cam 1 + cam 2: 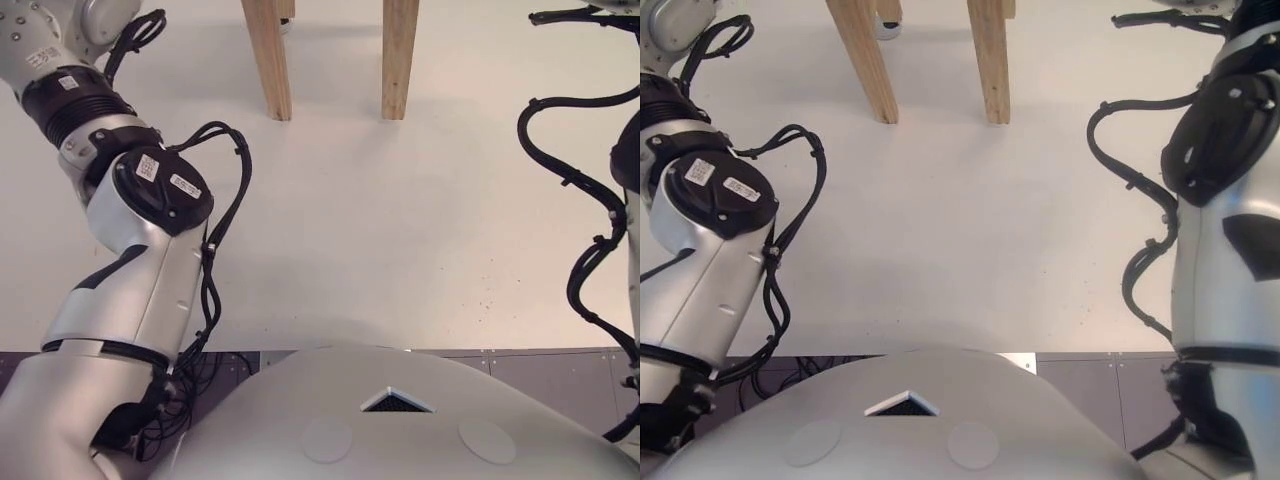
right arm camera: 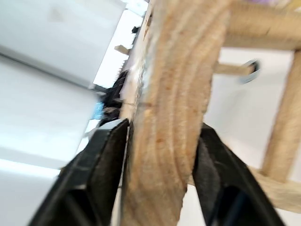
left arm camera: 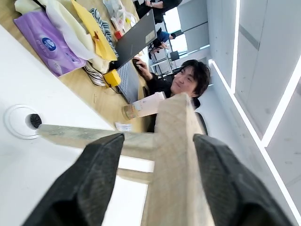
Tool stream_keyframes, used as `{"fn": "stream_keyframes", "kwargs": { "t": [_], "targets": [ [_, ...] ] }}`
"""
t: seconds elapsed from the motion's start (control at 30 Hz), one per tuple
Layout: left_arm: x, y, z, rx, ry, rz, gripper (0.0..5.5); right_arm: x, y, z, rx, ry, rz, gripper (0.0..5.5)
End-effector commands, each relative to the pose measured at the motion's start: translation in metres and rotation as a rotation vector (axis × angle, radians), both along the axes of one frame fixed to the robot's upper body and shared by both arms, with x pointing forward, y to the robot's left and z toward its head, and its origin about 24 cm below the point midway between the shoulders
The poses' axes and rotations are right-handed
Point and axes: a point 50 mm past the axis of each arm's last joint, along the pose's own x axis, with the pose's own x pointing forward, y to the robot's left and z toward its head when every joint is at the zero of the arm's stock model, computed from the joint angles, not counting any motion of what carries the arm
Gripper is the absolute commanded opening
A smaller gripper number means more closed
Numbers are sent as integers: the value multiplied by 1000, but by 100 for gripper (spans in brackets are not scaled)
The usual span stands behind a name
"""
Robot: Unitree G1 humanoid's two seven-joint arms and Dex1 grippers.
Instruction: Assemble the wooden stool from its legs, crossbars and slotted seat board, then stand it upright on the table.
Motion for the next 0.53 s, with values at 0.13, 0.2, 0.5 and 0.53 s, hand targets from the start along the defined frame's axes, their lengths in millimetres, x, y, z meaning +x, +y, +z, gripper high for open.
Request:
{"fn": "stream_keyframes", "kwargs": {
  "t": [0.13,0.2,0.5,0.53],
  "targets": [
    [-5,18,-8,65,-199,227,383,-1,-57,-65,-127,56,-338,346],
    [-22,25,-23,75,-315,298,360,-2,-76,-61,54,-52,-451,350],
    [-104,-2,-156,732,-260,296,196,-58,-74,-125,18,-350,-781,223],
    [-111,-10,-161,789,-283,262,181,-66,-69,-131,-99,-360,-830,207]
  ]
}}
